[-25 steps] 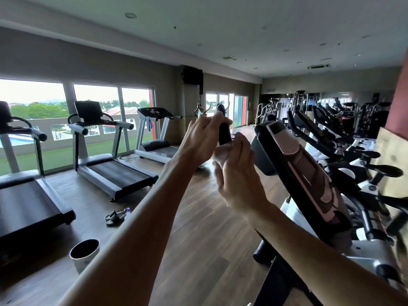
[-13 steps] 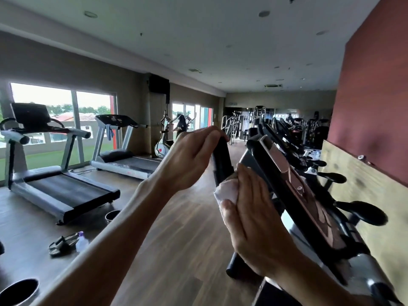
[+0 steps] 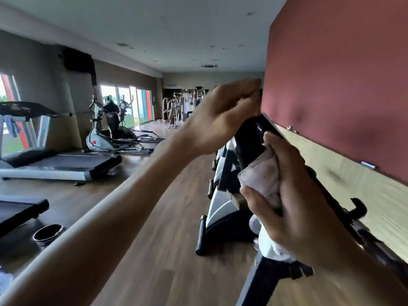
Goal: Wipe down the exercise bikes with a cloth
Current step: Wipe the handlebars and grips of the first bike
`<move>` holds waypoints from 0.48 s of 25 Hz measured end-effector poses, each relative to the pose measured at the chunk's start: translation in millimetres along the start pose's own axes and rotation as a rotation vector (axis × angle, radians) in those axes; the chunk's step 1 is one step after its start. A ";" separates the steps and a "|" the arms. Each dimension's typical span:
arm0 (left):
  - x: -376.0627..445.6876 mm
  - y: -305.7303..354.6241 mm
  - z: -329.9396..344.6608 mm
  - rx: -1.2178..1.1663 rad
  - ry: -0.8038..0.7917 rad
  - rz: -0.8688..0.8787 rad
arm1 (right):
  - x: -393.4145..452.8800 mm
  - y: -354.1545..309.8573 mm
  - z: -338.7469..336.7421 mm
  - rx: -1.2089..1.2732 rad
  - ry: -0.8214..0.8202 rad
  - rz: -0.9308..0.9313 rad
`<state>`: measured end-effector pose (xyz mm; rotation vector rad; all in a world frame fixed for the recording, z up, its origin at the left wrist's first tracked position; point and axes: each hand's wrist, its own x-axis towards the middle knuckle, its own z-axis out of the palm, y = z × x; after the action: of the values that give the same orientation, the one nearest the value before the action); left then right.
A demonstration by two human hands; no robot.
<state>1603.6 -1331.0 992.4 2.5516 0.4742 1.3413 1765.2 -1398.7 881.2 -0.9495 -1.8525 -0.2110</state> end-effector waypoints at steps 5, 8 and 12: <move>24.5 -21.4 -6.0 -0.265 -0.396 0.142 | 26.8 -39.8 38.1 -0.427 0.394 0.102; 33.4 -22.6 -9.7 -0.282 -0.462 0.241 | 17.1 -51.2 52.1 -0.677 0.454 0.195; 41.5 -16.4 -5.3 -0.306 -0.566 0.305 | -17.4 -47.2 60.1 -1.051 0.373 0.257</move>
<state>1618.3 -1299.8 1021.2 2.6358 -0.2148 0.6333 1693.9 -1407.9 849.9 -1.6840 -1.1917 -1.1865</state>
